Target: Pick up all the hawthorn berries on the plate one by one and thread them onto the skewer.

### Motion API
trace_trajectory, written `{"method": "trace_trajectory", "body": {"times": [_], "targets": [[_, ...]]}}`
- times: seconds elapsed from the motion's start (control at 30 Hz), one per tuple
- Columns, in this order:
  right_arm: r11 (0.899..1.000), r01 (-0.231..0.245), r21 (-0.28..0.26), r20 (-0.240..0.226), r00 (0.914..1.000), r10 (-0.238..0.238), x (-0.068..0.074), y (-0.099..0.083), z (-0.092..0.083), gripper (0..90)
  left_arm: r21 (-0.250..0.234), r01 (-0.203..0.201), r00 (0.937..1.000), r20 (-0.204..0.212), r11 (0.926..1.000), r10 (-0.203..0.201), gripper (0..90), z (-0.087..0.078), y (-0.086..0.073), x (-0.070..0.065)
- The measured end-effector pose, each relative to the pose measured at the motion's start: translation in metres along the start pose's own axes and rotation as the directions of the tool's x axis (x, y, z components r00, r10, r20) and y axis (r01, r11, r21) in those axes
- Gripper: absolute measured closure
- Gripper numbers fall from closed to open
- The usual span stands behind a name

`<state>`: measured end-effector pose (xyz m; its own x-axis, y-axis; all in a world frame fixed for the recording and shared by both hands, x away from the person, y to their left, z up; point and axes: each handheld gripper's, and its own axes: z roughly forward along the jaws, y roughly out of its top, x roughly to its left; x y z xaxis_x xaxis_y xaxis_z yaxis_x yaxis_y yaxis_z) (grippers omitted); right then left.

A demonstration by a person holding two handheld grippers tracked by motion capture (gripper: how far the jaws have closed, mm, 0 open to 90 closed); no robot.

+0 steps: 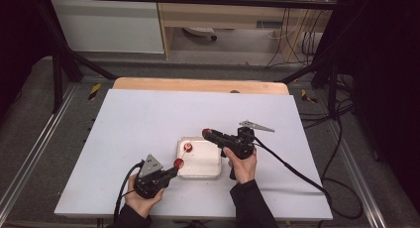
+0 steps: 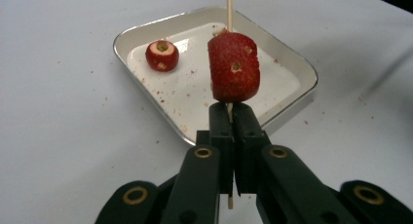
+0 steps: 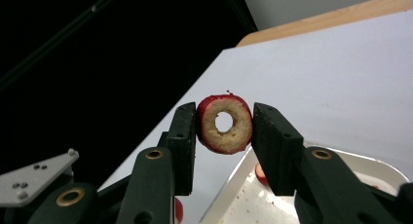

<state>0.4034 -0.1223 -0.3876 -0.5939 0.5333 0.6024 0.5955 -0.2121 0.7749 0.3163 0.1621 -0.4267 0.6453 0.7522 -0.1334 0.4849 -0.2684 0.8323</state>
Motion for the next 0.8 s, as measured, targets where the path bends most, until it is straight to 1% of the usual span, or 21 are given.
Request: {"method": "trace_trajectory", "body": {"times": [0.03,0.1,0.13,0.3,0.33,0.4,0.5,0.67,0.8], "targets": [[1.000,0.003,-0.021,0.002,1.0000,-0.003,0.000,0.000,0.000,62.6,-0.004,-0.001,1.0000,0.001,1.0000,0.001,87.9,0.001,0.001,-0.002],[0.999,-0.006,-0.045,-0.004,1.0000,0.005,0.001,0.002,0.000,62.6,-0.013,0.001,1.0000,0.002,0.9999,-0.001,88.0,0.002,0.004,-0.005],[0.998,-0.007,-0.057,-0.002,1.0000,0.007,0.001,0.002,0.000,62.6,-0.020,0.009,1.0000,0.003,0.9998,-0.009,88.0,0.003,0.006,-0.006],[0.995,-0.024,-0.098,-0.012,0.9997,0.023,0.002,0.004,-0.001,62.6,-0.040,0.020,0.9997,0.015,0.9990,-0.019,87.9,0.007,0.013,-0.015],[0.994,-0.020,-0.111,-0.010,0.9998,0.019,0.002,0.004,-0.001,62.6,-0.041,0.021,0.9996,0.018,0.9990,-0.020,87.9,0.008,0.014,-0.017],[0.991,-0.034,-0.128,-0.019,0.9993,0.032,0.002,0.005,-0.001,62.7,-0.044,0.021,0.9995,0.025,0.9988,-0.020,88.0,0.010,0.016,-0.021],[0.987,-0.042,-0.154,-0.023,0.9990,0.039,0.003,0.006,-0.001,62.7,-0.051,0.030,0.9991,0.030,0.9982,-0.029,88.0,0.014,0.020,-0.026],[0.979,-0.041,-0.201,-0.033,0.9988,0.035,0.004,0.006,-0.002,62.7,-0.067,0.047,0.9984,0.034,0.9966,-0.045,87.9,0.017,0.026,-0.030],[0.973,-0.048,-0.226,-0.042,0.9984,0.039,0.005,0.005,-0.001,62.7,-0.074,0.050,0.9981,0.040,0.9960,-0.047,87.9,0.019,0.029,-0.033]]}}
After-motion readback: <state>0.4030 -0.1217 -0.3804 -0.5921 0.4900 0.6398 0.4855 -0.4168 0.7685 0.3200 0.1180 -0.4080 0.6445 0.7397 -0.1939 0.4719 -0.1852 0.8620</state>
